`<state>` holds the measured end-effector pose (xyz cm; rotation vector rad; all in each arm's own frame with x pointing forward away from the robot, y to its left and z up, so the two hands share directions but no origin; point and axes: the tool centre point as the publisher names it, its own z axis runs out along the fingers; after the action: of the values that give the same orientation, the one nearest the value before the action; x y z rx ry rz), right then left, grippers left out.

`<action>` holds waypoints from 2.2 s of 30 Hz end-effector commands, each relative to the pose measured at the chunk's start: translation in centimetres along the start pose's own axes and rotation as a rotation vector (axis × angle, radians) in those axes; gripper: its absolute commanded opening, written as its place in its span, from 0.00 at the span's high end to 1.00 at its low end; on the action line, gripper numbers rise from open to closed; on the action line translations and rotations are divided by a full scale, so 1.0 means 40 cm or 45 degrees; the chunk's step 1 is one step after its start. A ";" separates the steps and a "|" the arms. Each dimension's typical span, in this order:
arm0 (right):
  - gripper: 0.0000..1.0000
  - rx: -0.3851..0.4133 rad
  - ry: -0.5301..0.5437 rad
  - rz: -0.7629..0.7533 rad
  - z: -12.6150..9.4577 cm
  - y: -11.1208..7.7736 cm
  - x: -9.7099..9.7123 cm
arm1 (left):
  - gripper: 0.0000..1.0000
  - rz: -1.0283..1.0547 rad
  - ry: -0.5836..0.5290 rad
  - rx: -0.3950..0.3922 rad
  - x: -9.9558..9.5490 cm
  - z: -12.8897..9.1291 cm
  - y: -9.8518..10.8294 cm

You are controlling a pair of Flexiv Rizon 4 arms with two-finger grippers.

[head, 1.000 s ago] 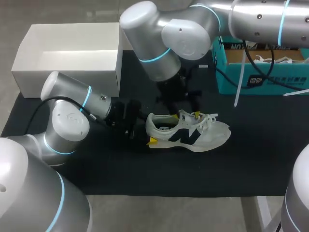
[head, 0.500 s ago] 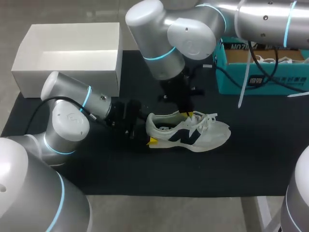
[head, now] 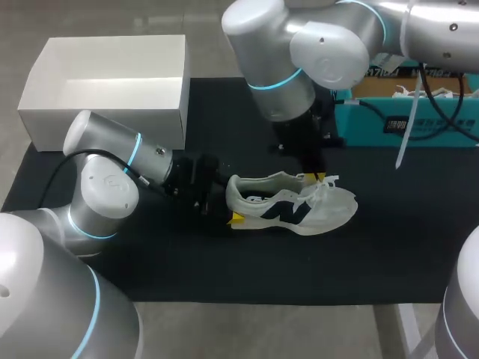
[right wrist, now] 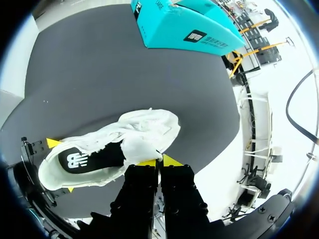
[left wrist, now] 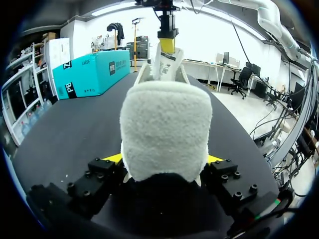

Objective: Take the shoe out of the shoebox, open the shoe tongue, remove and reinsert the insole, then place the shoe into the shoebox

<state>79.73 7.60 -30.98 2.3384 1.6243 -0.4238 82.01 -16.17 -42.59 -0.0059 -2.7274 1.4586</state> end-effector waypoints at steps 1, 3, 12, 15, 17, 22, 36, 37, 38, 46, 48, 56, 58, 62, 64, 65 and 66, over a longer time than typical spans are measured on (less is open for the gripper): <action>1.00 0.000 0.041 0.033 0.008 -0.002 -0.060 | 1.00 -0.001 -0.001 -0.006 -0.002 0.000 0.003; 1.00 0.004 0.023 0.051 0.014 -0.001 -0.075 | 1.00 -0.001 -0.001 -0.006 -0.002 0.000 0.003; 1.00 0.058 -0.022 0.077 0.081 0.006 -0.089 | 1.00 -0.001 -0.001 -0.006 -0.002 0.000 0.003; 1.00 0.090 -0.024 0.092 0.113 0.007 -0.099 | 1.00 -0.001 -0.001 -0.006 -0.002 0.000 0.003; 1.00 0.115 -0.015 0.102 0.140 0.006 -0.107 | 1.00 -0.001 -0.001 -0.006 -0.002 0.000 0.003; 0.74 0.173 0.047 0.131 0.205 0.007 -0.106 | 1.00 -0.001 -0.001 -0.006 -0.002 0.000 0.003; 0.00 0.169 0.071 0.140 0.187 0.008 -0.075 | 1.00 -0.001 -0.001 -0.006 -0.002 0.000 0.003; 0.00 0.162 0.068 0.139 0.179 0.005 -0.075 | 1.00 -0.001 -0.001 -0.006 -0.002 0.000 0.003; 0.00 0.151 0.067 0.138 0.168 0.002 -0.074 | 1.00 -0.001 -0.001 -0.006 -0.002 0.000 0.003; 0.00 0.034 0.093 0.079 0.068 -0.010 -0.051 | 1.00 -0.001 -0.001 -0.006 -0.002 0.000 0.003; 0.00 -0.002 0.116 0.061 0.042 -0.011 -0.048 | 1.00 -0.001 -0.001 -0.006 -0.002 0.000 0.003; 0.00 -0.145 0.261 -0.092 -0.072 -0.009 -0.009 | 1.00 -0.001 -0.001 -0.006 -0.002 0.000 0.003; 0.00 -0.179 0.351 -0.195 -0.099 -0.007 0.003 | 1.00 -0.001 -0.001 -0.006 -0.002 0.000 0.003; 0.00 -0.225 0.562 -0.478 -0.146 -0.011 0.033 | 1.00 -0.001 -0.001 -0.006 -0.002 0.000 0.003; 0.00 -0.238 0.650 -0.648 -0.167 -0.018 0.047 | 1.00 -0.001 -0.001 -0.006 -0.002 0.000 0.003; 0.00 -0.239 0.680 -0.726 -0.177 -0.023 0.056 | 1.00 -0.001 -0.001 -0.006 -0.002 0.000 0.003; 0.00 -0.236 0.711 -0.823 -0.187 -0.030 0.066 | 1.00 -0.001 -0.001 -0.006 -0.002 0.000 0.003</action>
<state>80.49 13.25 -25.45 2.1470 2.0822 0.0589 82.01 -16.13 -42.60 -0.0050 -2.7280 1.4581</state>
